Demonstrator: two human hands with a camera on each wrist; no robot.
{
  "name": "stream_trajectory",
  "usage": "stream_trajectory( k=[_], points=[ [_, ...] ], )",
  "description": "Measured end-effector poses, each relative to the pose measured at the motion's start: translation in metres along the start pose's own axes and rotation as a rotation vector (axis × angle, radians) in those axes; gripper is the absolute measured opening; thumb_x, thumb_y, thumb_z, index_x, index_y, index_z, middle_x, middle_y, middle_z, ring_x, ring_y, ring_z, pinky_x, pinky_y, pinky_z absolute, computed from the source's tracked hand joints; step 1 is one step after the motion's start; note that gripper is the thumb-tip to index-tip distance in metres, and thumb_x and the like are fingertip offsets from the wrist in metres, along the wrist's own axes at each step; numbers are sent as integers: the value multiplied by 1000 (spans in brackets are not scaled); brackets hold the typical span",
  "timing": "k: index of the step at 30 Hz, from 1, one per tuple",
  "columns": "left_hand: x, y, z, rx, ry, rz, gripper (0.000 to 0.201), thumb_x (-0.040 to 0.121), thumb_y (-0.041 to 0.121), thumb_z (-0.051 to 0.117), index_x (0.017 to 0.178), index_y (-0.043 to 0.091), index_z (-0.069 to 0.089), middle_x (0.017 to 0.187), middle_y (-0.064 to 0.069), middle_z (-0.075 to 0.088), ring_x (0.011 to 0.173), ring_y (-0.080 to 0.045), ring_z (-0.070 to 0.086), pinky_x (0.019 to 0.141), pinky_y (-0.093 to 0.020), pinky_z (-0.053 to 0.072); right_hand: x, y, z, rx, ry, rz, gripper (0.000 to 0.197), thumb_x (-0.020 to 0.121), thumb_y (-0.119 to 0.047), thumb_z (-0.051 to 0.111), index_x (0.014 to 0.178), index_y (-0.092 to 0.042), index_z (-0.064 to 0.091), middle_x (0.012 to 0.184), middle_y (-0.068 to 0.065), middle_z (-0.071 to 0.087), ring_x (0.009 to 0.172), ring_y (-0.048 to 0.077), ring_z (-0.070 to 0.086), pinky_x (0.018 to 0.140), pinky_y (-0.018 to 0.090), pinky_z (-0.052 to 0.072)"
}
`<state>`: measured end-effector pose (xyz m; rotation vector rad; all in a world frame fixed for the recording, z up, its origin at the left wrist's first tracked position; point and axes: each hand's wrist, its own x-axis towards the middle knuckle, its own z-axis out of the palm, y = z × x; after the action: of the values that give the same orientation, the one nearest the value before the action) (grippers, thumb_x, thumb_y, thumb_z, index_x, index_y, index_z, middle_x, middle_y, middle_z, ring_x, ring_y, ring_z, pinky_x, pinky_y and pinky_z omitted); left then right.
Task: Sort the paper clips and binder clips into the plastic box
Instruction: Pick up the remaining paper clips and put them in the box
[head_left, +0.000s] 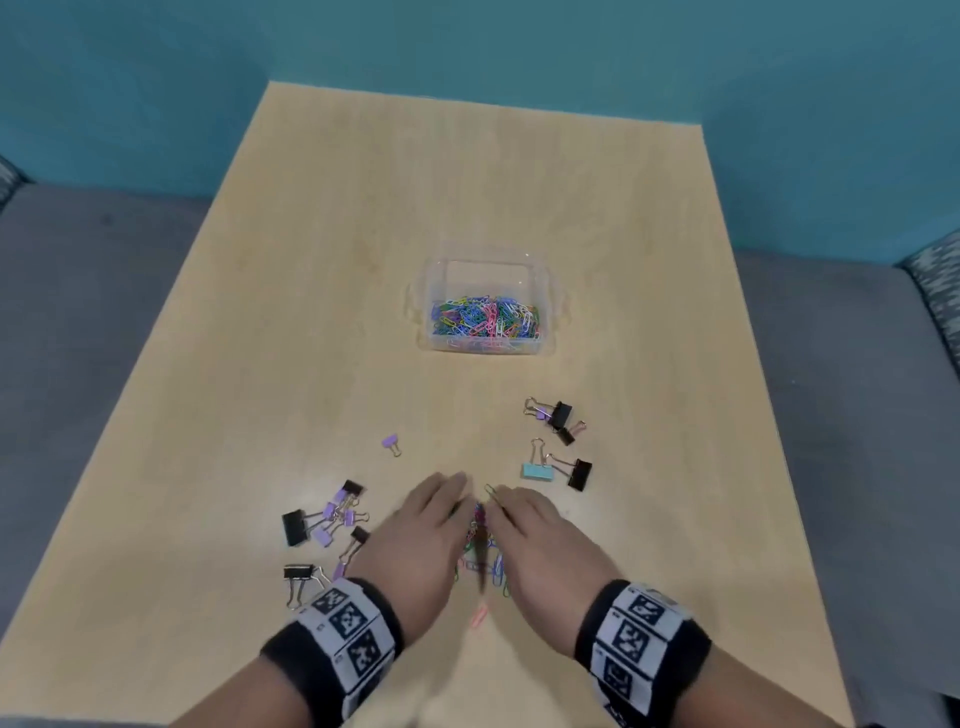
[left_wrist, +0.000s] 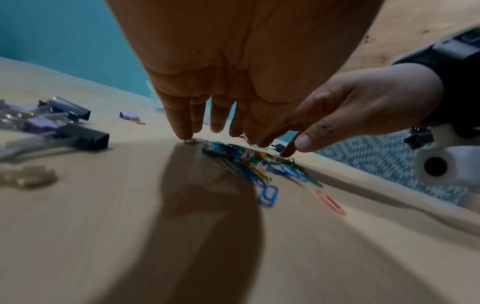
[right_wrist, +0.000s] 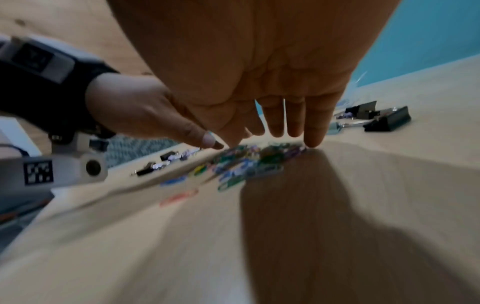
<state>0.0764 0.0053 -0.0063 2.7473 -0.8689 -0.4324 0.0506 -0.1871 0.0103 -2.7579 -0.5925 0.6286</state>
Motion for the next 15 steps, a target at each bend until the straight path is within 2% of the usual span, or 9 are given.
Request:
stream_trajectory(
  k=[1, 3, 5, 6, 9, 11, 13, 15],
  points=[
    [-2, 2, 5, 15, 0, 3, 59, 73, 10, 62, 130, 7, 50, 138, -13, 48, 126, -34, 46, 100, -41, 45, -2, -2, 7, -53, -12, 1, 68, 79, -11, 54, 142, -3, 31, 146, 17, 34, 134, 36, 31, 105, 45, 38],
    [-8, 7, 5, 7, 47, 3, 50, 75, 13, 61, 125, 9, 55, 129, -10, 56, 120, -31, 52, 97, -38, 48, -6, -6, 15, -96, -16, -15, 71, 74, -12, 57, 140, -1, 35, 145, 19, 37, 133, 38, 34, 104, 47, 40],
    [-21, 12, 1, -47, 107, -19, 45, 73, 17, 68, 118, 13, 60, 120, -6, 61, 111, -26, 56, 93, -33, 50, -15, -7, 16, -60, 29, -22, 64, 75, -14, 59, 136, -5, 40, 140, 14, 43, 129, 35, 39, 99, 45, 44],
    [-29, 12, 1, -85, 124, -64, 50, 69, 21, 75, 116, 14, 60, 118, -5, 60, 108, -24, 54, 90, -33, 52, -23, -6, 15, -22, 52, 6, 61, 77, -17, 59, 135, -10, 40, 137, 9, 44, 125, 33, 42, 96, 44, 47],
    [-49, 13, 4, -197, 93, -266, 71, 63, 38, 78, 125, 18, 50, 118, 0, 51, 99, -22, 44, 84, -35, 50, -44, -1, 11, 59, 59, 212, 70, 83, -38, 57, 143, -23, 25, 134, 0, 37, 113, 27, 42, 92, 37, 45],
    [-50, 16, 9, -215, 52, -326, 80, 65, 43, 75, 134, 21, 42, 119, 1, 46, 98, -21, 37, 86, -33, 44, -46, -2, 13, 96, 18, 288, 82, 82, -48, 58, 147, -27, 12, 133, -1, 30, 112, 24, 37, 93, 34, 42],
    [-40, 21, 9, -214, 41, -333, 81, 68, 42, 73, 138, 23, 36, 120, 1, 42, 100, -20, 33, 89, -31, 40, -35, -8, 13, 137, 23, 294, 84, 81, -46, 62, 147, -29, 12, 132, -1, 28, 113, 24, 35, 94, 33, 41],
    [-25, 23, 7, -226, 41, -341, 76, 72, 38, 71, 138, 23, 36, 119, 1, 40, 100, -20, 33, 90, -31, 38, -17, -15, 13, 164, 63, 287, 78, 83, -41, 63, 146, -28, 20, 130, 0, 31, 112, 24, 35, 91, 31, 41]
  ],
)
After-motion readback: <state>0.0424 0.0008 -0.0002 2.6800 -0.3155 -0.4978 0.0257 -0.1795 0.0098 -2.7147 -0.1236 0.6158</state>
